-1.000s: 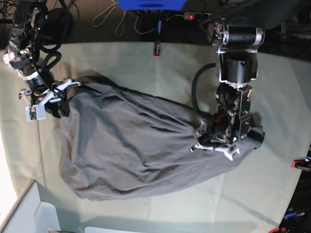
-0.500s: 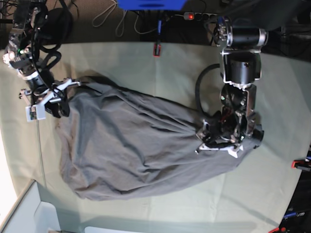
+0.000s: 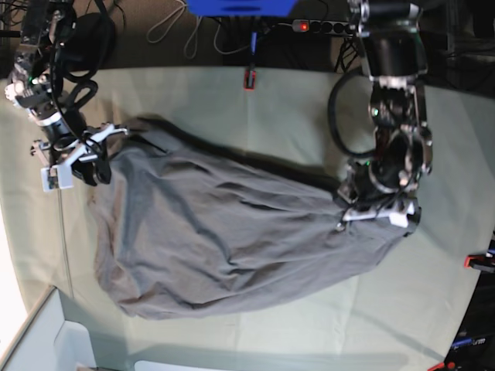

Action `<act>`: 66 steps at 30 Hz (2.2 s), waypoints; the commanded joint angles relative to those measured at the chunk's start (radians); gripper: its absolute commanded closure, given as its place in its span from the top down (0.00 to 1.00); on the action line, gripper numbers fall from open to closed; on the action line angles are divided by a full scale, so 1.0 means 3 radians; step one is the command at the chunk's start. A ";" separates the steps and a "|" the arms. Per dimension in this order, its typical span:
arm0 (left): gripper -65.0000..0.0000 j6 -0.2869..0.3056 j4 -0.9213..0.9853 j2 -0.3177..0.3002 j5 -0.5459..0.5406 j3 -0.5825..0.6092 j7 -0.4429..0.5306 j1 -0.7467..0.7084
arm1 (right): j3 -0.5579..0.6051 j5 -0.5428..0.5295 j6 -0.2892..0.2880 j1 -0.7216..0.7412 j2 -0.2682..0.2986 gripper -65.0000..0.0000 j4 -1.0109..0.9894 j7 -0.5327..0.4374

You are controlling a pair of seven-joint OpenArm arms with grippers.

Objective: Layout the t-shirt on the table in an organized manner, then fold the t-shirt properly

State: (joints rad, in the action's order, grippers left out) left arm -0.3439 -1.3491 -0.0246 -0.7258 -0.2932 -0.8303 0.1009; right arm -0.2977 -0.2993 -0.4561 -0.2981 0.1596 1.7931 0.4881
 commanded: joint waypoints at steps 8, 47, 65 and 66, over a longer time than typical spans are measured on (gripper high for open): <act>0.00 0.0008 -0.0666 -0.0084 -0.0683 -0.0360 -0.0038 -0.0615 | -0.0013 -0.0043 -0.0012 0.0009 0.0033 0.23 0.0061 -0.0090; 0.52 -0.0022 -0.1679 0.0023 -0.0473 -0.0498 -0.0017 -0.1080 | 0.0202 -0.0059 -0.0012 -0.0538 -0.0059 0.23 0.0091 -0.0105; 0.53 -0.0452 -0.0344 0.0156 0.1424 0.0100 0.0412 -0.0247 | 0.0197 -0.0059 -0.0012 -0.0533 -0.0059 0.23 0.0071 -0.0105; 0.53 -0.0452 -0.0283 0.0156 0.1470 0.0100 0.0423 -0.0216 | 0.0197 -0.0059 -0.0012 -0.0533 -0.0059 0.23 0.0071 -0.0105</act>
State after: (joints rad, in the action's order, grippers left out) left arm -0.4755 -1.4178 0.0254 -0.2897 -0.2661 -0.7189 0.0162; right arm -0.2344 -0.3035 -0.4564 -0.4580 0.1352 1.8004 0.4812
